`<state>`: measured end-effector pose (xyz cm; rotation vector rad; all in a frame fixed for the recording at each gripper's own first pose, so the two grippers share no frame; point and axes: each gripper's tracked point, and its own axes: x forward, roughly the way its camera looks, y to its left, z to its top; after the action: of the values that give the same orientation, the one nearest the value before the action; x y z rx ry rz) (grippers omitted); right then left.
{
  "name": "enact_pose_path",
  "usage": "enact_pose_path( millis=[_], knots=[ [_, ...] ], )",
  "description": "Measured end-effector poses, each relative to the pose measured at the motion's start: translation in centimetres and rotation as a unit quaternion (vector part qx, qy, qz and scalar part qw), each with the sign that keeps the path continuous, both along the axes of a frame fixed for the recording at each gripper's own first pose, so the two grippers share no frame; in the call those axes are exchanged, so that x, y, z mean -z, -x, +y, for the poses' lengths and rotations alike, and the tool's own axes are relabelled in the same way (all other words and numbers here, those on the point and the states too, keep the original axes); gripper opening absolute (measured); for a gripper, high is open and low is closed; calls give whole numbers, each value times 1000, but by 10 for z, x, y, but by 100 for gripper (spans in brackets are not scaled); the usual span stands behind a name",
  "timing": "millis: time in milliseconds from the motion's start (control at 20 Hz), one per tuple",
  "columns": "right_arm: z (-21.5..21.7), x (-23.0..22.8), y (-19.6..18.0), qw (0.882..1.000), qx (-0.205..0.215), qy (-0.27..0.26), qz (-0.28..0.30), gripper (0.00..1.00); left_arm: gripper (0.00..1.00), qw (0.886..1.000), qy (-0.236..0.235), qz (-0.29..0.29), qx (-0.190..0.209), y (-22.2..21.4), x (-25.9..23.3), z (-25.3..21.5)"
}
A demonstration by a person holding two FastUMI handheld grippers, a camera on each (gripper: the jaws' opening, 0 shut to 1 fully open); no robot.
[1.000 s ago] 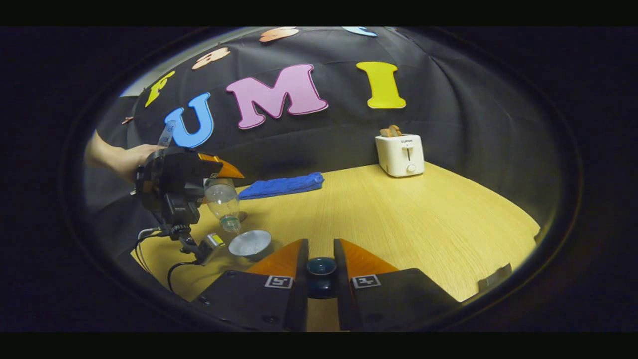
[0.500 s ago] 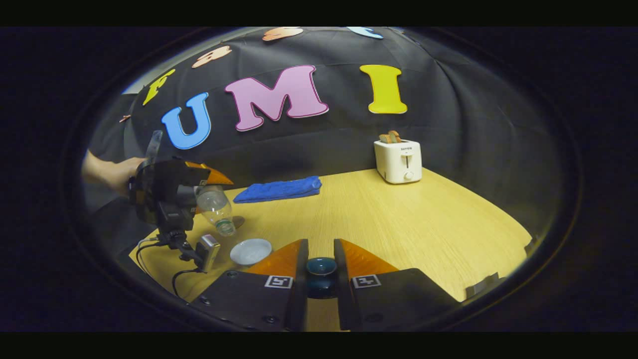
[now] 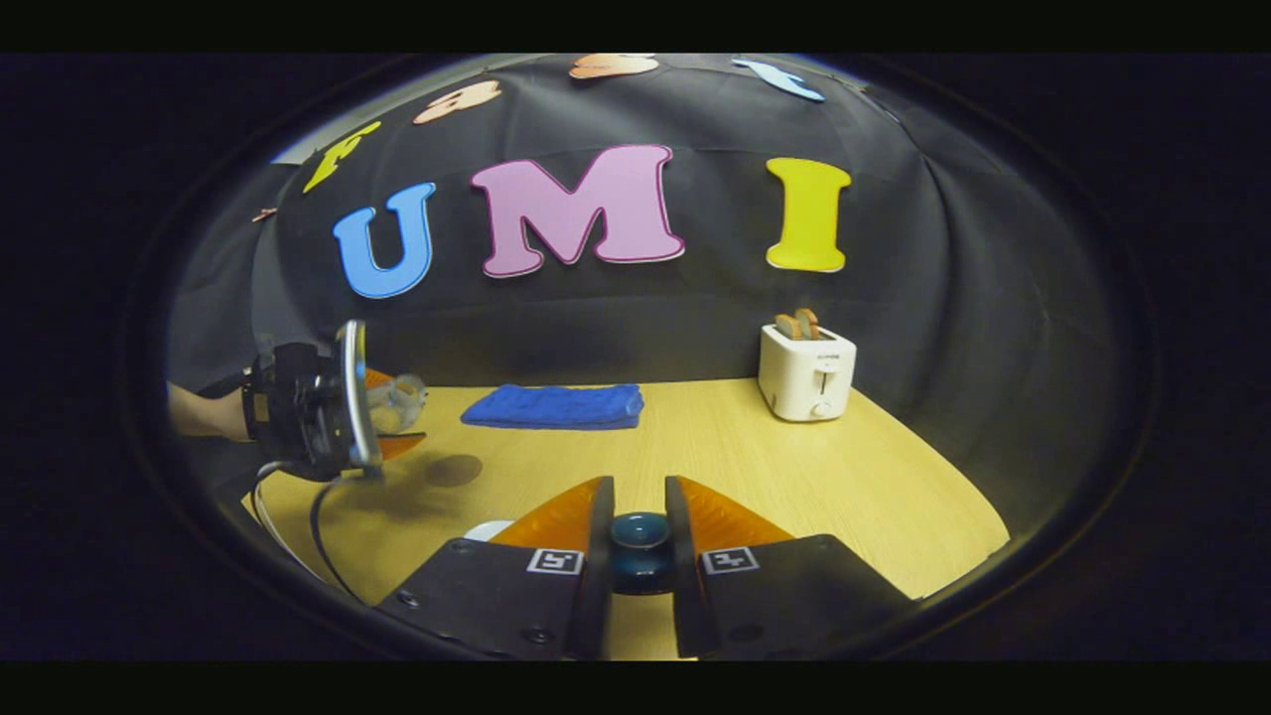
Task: Open the teacup lid with one hand, grasp the water bottle and pour water into the teacup with the other hand; after pouring, place the water bottle on the coaster and then close the teacup lid.
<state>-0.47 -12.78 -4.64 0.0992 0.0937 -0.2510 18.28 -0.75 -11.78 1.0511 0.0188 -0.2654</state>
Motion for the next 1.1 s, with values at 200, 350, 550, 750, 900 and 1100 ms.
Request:
enact_pose_path(
  millis=[200,350,550,750,900,1100],
  knots=[
    [31,4,-20,999,-32,19,5,24,76,980,195,25,6,9,20,10],
    [58,15,-37,998,-58,26,6,24,76,945,325,32,30,26,18,10],
    [92,34,-58,996,-94,14,1,33,76,893,443,61,53,41,28,11],
    [110,46,-70,993,-112,24,-1,29,78,883,461,73,52,42,26,12],
    [111,50,-74,993,-114,17,0,33,78,880,468,75,43,45,24,16],
    [110,47,-74,993,-116,13,-6,29,81,882,461,93,29,52,23,33]
  ],
)
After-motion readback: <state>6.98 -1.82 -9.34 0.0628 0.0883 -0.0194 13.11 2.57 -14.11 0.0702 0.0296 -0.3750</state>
